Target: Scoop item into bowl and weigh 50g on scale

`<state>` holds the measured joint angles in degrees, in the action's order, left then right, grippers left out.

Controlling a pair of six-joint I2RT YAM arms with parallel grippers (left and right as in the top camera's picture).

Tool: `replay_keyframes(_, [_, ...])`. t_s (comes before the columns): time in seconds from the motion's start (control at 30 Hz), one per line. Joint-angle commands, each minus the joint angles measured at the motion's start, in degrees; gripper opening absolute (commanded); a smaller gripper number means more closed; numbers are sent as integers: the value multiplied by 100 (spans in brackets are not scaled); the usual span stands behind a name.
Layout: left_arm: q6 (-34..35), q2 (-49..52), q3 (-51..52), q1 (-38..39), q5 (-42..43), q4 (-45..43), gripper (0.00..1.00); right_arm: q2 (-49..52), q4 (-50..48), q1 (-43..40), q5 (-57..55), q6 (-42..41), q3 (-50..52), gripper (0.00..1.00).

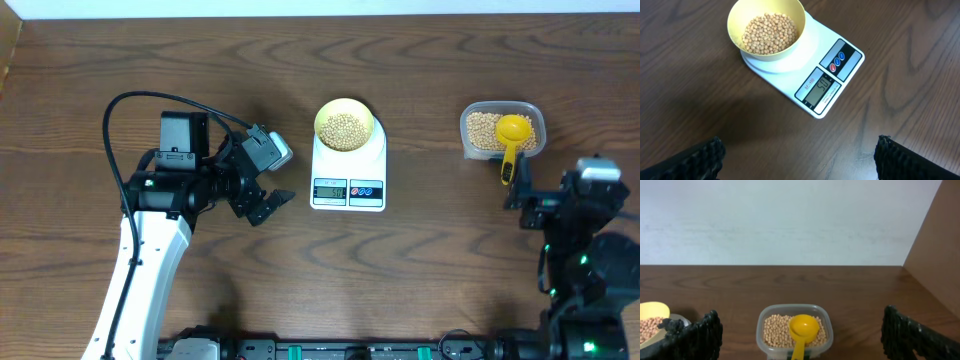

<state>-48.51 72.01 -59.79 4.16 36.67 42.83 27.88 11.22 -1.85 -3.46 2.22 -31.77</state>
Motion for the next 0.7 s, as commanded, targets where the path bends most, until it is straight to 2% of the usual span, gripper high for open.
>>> replay_keyframes(0.0, [-94,39,-2,-28,-26,-2,98,-570,-166,46,76,63,612,99])
replay_keyframes(0.23, [-94,39,-2,-28,-26,-2,98,-1497,-457,46,107,63,1556,99])
replay_keyframes(0.67, [-94,39,-2,-28,-26,-2,98,-2610,-1296,46,103,129,2756,99])
